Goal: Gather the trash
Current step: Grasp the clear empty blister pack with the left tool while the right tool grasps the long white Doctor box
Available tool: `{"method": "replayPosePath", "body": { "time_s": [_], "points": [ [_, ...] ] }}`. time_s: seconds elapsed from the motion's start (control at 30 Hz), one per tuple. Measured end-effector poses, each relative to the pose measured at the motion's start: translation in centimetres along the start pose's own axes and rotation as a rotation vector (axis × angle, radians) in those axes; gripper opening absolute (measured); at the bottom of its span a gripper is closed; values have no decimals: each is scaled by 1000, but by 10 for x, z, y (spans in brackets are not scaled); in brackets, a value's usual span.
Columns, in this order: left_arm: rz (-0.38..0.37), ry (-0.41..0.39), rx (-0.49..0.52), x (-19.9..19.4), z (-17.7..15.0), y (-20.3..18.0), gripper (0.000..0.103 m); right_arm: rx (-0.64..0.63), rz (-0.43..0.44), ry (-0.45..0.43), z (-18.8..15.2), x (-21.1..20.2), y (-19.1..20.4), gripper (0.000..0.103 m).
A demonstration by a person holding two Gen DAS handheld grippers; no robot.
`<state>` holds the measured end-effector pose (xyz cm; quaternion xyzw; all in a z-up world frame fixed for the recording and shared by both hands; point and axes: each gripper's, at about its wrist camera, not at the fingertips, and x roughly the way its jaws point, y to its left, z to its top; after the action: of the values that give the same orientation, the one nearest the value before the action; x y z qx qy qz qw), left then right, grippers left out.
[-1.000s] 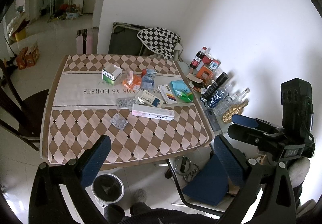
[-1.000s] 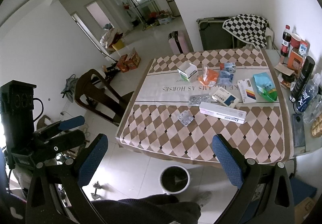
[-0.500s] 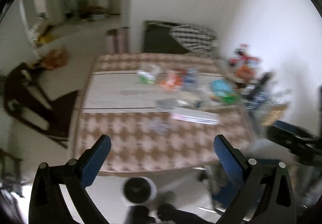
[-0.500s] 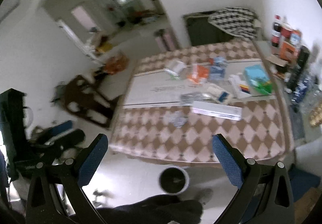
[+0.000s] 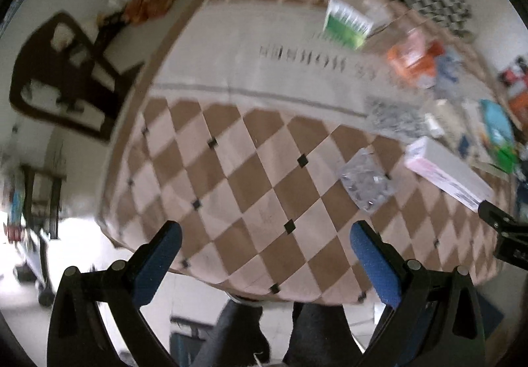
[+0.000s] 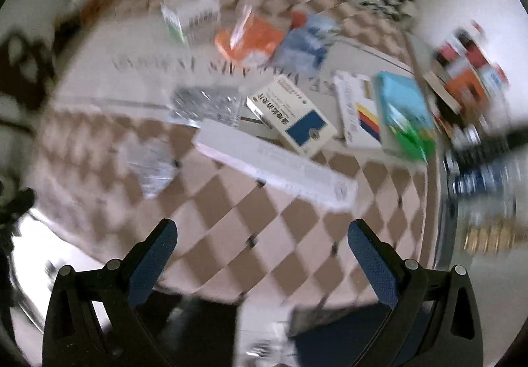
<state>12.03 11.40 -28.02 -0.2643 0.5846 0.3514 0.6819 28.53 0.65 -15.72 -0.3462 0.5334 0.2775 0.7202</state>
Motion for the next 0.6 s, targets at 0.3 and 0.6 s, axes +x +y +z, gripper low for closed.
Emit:
{"method": "replayPosePath", "body": {
  "time_s": [0.3, 0.6],
  "points": [
    [-30, 230, -207, 81, 6, -22, 103, -342, -2, 219, 50, 125, 10, 70],
    [-77, 138, 339, 74, 30, -96, 103, 20, 198, 296, 33, 129, -42, 44]
  ]
}}
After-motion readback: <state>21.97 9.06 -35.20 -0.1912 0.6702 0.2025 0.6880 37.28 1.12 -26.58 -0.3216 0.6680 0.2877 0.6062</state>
